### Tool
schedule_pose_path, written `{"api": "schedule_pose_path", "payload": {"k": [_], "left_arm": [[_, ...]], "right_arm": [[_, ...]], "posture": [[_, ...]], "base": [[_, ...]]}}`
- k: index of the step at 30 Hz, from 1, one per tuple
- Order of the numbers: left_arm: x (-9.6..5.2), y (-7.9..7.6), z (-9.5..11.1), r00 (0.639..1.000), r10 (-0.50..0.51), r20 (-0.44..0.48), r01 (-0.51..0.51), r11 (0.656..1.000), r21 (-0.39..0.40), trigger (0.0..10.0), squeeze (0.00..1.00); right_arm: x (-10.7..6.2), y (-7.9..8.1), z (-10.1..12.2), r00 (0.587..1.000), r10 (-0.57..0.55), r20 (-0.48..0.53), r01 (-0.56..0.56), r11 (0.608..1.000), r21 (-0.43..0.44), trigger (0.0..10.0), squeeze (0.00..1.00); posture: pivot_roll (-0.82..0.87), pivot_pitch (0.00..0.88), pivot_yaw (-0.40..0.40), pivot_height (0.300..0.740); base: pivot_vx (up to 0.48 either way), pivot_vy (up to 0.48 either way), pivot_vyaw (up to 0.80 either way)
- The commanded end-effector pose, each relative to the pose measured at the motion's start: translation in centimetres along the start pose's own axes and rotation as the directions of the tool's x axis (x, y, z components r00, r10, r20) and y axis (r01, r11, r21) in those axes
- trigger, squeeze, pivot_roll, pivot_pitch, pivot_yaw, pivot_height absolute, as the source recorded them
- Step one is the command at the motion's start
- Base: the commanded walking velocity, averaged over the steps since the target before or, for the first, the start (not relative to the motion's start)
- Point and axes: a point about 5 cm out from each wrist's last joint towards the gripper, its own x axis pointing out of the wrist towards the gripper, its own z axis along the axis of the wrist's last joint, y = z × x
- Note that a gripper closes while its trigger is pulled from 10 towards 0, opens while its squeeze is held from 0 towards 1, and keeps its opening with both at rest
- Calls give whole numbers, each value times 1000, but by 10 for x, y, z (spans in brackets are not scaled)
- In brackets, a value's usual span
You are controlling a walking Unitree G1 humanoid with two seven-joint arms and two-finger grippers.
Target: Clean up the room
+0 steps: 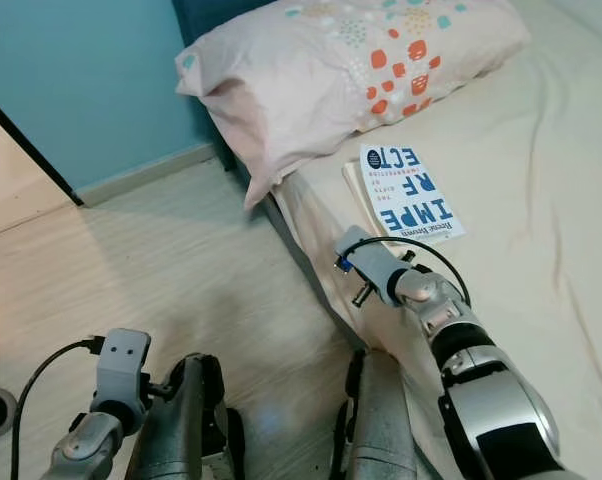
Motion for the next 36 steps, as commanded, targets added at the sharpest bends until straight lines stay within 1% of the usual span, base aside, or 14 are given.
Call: {"api": "schedule_pose_path", "payload": {"k": [1, 4, 5, 6, 8, 15, 21, 23, 25, 27, 29, 30, 32, 36], "left_arm": [[-7, -6, -15, 998, -13, -57, 13, 1000, -9, 10000, 0], [-7, -6, -15, 998, -13, -57, 13, 1000, -9, 10000, 0], [-6, -6, -15, 998, -13, -56, 13, 1000, -8, 10000, 0], [-6, -6, -15, 998, -13, -56, 13, 1000, -6, 10000, 0], [-6, -6, -15, 998, -13, -57, 12, 1000, -5, 10000, 0], [-7, -5, -18, 998, -7, -65, 7, 1000, -1, 10000, 0], [-11, -5, -23, 997, -8, -79, 9, 1000, 3, 10000, 0], [-12, -5, -23, 997, -9, -80, 10, 1000, 4, 10000, 0], [-12, -5, -23, 997, -9, -80, 10, 1000, 4, 10000, 0], [-13, -5, -23, 997, -10, -80, 11, 1000, 4, 10000, 0], [-16, -3, -25, 997, -14, -82, 15, 1000, 7, 10000, 0], [-16, -3, -25, 997, -14, -82, 15, 1000, 7, 10000, 0], [-19, -1, -25, 996, -18, -82, 19, 1000, 14, 10000, 0], [-21, 2, -24, 997, -18, -77, 20, 999, 25, 10000, 0]], "right_arm": [[-3, 2, -5, 1000, 7, 27, -9, 998, 67, 0, 0], [-3, 1, -4, 999, 10, 39, -13, 997, 79, 0, 0], [-1, -1, 12, 988, 29, 153, -62, 974, 217, 10000, 0], [-6, -20, 56, 894, -34, 446, -212, 846, 490, 10000, 0], [-10, -27, 69, 846, -74, 529, -268, 797, 541, 10000, 0], [-24, -61, 76, 790, -331, 517, -157, 705, 691, 10000, 0], [-44, -89, 26, 726, -658, 201, 176, 460, 870, 10000, 0], [-59, -91, -12, 665, -747, 6, 311, 285, 907, 10000, 0], [-59, -91, -12, 665, -747, 6, 311, 285, 907, 10000, 0], [-69, -90, -34, 624, -775, -97, 360, 174, 917, 10000, 0], [-82, -82, -70, 589, -773, -235, 344, -24, 939, 10000, 0], [-82, -82, -70, 589, -773, -235, 344, -24, 939, 10000, 0], [-84, -70, -88, 602, -741, -299, 271, -162, 949, 10000, 0], [-82, -66, -94, 605, -725, -330, 228, -239, 944, 10000, 0]], "posture": [[85, 432, -81, 580], [85, 432, -81, 580], [88, 431, -78, 580], [87, 430, -77, 580], [87, 430, -77, 580], [92, 427, -78, 580], [91, 426, -78, 580], [94, 430, -79, 580], [94, 430, -79, 580], [96, 431, -78, 580], [100, 438, -71, 580], [100, 438, -71, 580], [106, 449, -65, 580], [115, 458, -63, 580]], "base": [[0, 0, 0], [0, 0, 0], [0, 0, 0], [0, 0, 0], [0, 0, 0], [0, 0, 0], [0, 0, 0], [0, 0, 0], [0, 0, 0], [0, 0, 0], [0, 0, 0], [0, 0, 0], [0, 0, 0], [0, 0, 0]]}}
